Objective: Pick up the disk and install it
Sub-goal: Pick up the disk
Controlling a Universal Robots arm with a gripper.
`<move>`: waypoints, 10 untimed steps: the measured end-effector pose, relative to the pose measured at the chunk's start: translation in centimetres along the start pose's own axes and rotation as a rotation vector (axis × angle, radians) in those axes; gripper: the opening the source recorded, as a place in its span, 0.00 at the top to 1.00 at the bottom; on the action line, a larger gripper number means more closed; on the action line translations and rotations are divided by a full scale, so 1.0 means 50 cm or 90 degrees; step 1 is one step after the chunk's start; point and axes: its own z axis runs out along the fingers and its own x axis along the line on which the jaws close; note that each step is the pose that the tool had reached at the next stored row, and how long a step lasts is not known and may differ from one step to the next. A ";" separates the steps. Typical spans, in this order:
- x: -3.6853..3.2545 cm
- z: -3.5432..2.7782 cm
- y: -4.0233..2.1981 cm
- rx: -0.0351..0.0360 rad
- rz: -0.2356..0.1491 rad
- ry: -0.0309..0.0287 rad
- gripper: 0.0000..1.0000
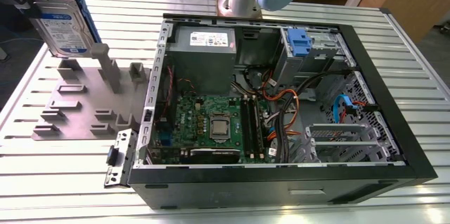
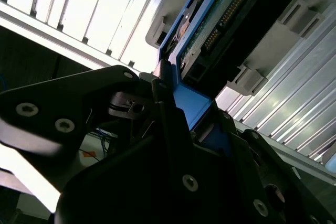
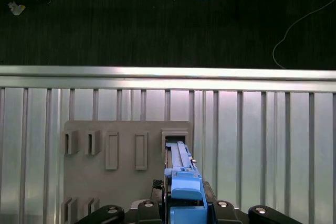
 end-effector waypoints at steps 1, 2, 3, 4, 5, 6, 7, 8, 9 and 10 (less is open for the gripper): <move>0.000 -0.001 0.000 0.0000 0.000 0.0000 0.64; 0.000 -0.002 0.000 0.0000 0.000 0.0000 0.64; 0.000 -0.002 0.000 -0.0001 0.000 0.0000 0.64; 0.000 -0.003 0.000 0.0000 0.000 0.0000 0.64; 0.000 -0.004 0.000 0.0000 0.000 0.0000 0.64; 0.000 -0.005 0.000 0.0000 0.000 0.0000 0.64; 0.000 -0.006 0.000 0.0000 0.000 0.0000 0.64; 0.000 -0.006 0.000 0.0000 0.000 0.0000 0.64; 0.000 -0.007 0.000 0.0000 0.000 0.0000 0.64; 0.000 -0.008 0.000 0.0000 0.000 0.0000 0.64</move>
